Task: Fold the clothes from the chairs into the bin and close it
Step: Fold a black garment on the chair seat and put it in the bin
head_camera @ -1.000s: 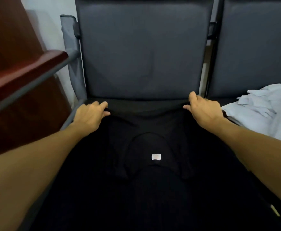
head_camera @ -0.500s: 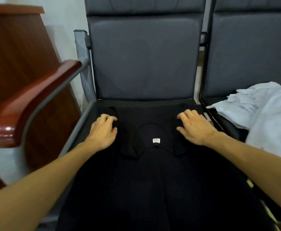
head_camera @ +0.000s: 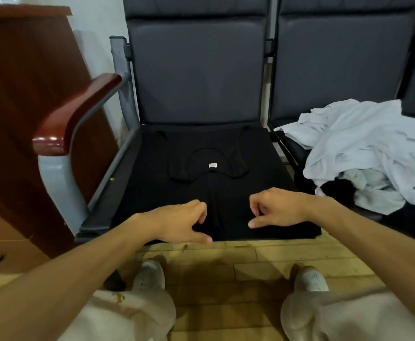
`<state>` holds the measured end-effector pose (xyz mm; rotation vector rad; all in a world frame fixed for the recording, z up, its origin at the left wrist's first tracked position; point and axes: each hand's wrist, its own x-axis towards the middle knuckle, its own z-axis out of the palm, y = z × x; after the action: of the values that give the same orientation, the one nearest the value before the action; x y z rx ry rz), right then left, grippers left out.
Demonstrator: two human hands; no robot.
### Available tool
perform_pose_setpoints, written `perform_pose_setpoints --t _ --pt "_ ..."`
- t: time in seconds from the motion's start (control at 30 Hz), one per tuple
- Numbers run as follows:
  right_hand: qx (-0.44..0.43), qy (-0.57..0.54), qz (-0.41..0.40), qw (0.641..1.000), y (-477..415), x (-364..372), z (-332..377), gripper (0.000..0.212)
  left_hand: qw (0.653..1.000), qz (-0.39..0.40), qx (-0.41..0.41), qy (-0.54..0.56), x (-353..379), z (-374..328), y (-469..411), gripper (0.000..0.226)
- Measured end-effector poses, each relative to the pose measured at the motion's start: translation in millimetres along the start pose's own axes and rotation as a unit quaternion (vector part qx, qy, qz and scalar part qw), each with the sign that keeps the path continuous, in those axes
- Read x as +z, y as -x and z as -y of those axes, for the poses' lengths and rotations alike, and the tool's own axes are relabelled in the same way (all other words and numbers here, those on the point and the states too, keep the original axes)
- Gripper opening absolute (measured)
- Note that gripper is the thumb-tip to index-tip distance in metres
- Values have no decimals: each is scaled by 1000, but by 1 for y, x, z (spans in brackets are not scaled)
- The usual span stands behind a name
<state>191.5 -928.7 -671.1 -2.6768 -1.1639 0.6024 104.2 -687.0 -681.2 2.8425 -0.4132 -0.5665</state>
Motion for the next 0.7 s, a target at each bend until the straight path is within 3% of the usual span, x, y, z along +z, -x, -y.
perform_pose_setpoints --t 0.07,0.17,0.27,0.4,0.57,0.7 --pt "-7 18 42 999 7 7 0 38 997 5 5 -83 11 -8 1 44" --pt "-28 75 28 996 9 19 -1 49 992 -22 6 -123 19 -16 -9 41" --pt "-44 70 7 997 6 21 -5 37 997 29 5 -67 9 -11 -21 38" --pt "-53 22 -25 998 3 14 -16 16 999 43 17 25 -6 4 -29 10" --pt "-39 -60 -63 996 -5 -1 -23 28 990 -20 -13 139 -16 16 -34 13" --pt "32 -176 -112 977 -17 -7 -30 37 975 -63 -71 202 -12 25 -41 14"
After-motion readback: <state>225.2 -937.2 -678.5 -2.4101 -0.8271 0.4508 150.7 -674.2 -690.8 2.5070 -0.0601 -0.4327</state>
